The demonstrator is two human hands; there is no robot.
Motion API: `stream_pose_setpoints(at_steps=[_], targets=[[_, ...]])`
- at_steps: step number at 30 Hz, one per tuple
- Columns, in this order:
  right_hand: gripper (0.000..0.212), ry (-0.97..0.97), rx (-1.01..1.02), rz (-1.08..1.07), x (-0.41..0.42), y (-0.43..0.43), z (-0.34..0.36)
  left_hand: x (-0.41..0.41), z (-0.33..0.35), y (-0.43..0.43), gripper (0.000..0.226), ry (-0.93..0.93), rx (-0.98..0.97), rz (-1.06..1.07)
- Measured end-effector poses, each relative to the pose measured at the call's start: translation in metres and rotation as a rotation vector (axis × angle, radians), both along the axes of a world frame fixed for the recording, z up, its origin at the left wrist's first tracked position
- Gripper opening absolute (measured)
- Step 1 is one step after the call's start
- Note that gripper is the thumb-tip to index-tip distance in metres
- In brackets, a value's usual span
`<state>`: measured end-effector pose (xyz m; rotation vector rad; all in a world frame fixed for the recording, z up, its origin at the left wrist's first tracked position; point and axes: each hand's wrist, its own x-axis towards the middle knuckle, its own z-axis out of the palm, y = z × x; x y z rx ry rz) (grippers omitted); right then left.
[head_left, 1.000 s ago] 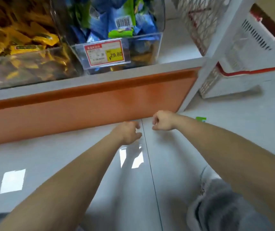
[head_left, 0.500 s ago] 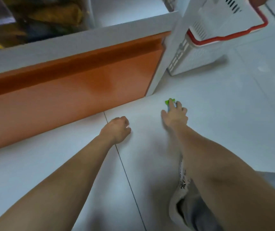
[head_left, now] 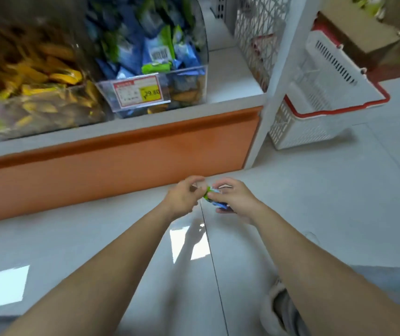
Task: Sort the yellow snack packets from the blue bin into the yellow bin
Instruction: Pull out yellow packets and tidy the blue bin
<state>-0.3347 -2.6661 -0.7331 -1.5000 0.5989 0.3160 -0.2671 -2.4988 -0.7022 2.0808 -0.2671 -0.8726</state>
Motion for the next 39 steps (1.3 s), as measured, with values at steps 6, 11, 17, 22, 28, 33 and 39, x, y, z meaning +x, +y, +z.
stream_pose_setpoints(at_steps=[6,11,17,22,28,33,39], targets=[[0.021,-0.336,-0.014,0.168,0.024,0.038,0.139,0.02,0.122,0.035,0.009,0.068,-0.257,0.178],[0.032,-0.467,-0.054,0.198,0.056,0.039,0.232,0.039,0.211,0.055,0.011,-0.292,-0.283,0.193],[0.026,-0.674,-0.58,0.183,0.103,0.033,0.28,0.07,0.243,0.058,0.012,-0.847,-0.187,0.251],[0.013,-0.759,-0.906,0.172,0.133,0.01,0.287,0.116,0.243,0.064,0.01,-1.278,0.394,0.074],[0.026,-0.808,-1.269,0.147,0.157,-0.032,0.27,0.125,0.241,0.045,0.02,-1.413,0.364,-0.04],[0.054,-0.691,-1.081,0.214,0.159,-0.042,0.245,0.122,0.225,0.01,0.033,-1.024,0.258,-0.326],[0.066,-0.708,-1.052,0.282,0.154,-0.045,0.236,0.15,0.232,0.013,0.012,-0.811,0.159,-0.281]])
